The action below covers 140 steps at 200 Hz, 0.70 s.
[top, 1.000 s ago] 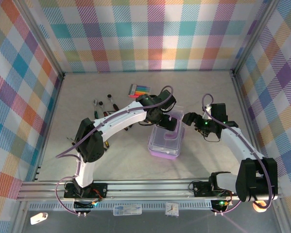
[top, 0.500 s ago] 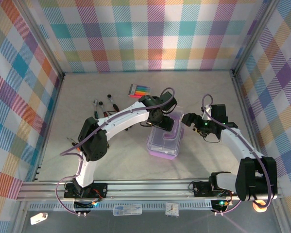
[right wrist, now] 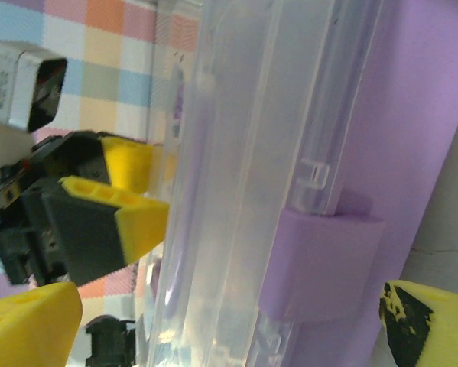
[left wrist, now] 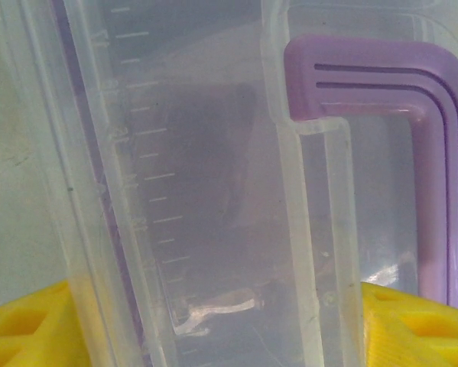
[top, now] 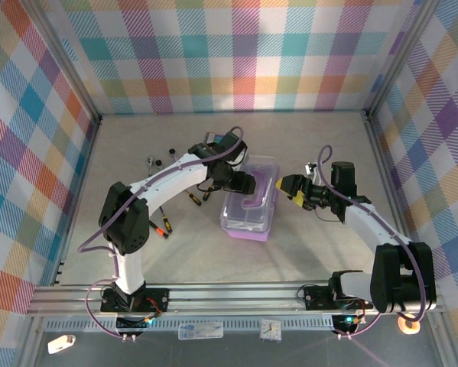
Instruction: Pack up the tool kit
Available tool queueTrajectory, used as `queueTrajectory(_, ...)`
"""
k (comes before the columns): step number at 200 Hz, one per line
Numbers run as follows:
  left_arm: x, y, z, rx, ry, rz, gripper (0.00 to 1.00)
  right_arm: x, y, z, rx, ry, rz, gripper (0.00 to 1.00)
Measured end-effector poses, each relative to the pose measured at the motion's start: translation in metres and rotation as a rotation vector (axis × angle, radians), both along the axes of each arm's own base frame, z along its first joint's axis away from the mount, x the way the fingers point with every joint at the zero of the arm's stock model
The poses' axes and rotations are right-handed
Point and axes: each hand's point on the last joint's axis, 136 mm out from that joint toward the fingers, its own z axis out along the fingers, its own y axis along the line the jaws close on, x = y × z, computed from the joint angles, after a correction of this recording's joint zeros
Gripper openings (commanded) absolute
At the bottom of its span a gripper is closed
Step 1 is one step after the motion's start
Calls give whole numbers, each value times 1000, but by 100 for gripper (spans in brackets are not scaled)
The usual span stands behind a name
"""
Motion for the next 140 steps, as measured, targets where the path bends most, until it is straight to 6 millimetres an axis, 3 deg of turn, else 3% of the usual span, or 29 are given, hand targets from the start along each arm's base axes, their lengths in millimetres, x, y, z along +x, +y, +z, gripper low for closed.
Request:
queueTrajectory(20,1,4,0,-26,0,-4,63,-3,5,-3,39,10,36,98)
queueTrajectory(57,3,10,0,-78,3,-4,62,-11,9,-27,85,91,56,95)
queueTrajectory(105,3,12,0,-93,10,-8,61,-10,16,-32,107,109,78,76)
queueTrajectory(140,3,12,0,-94,10,-9,61,-14,24,-44,106,149,106,74)
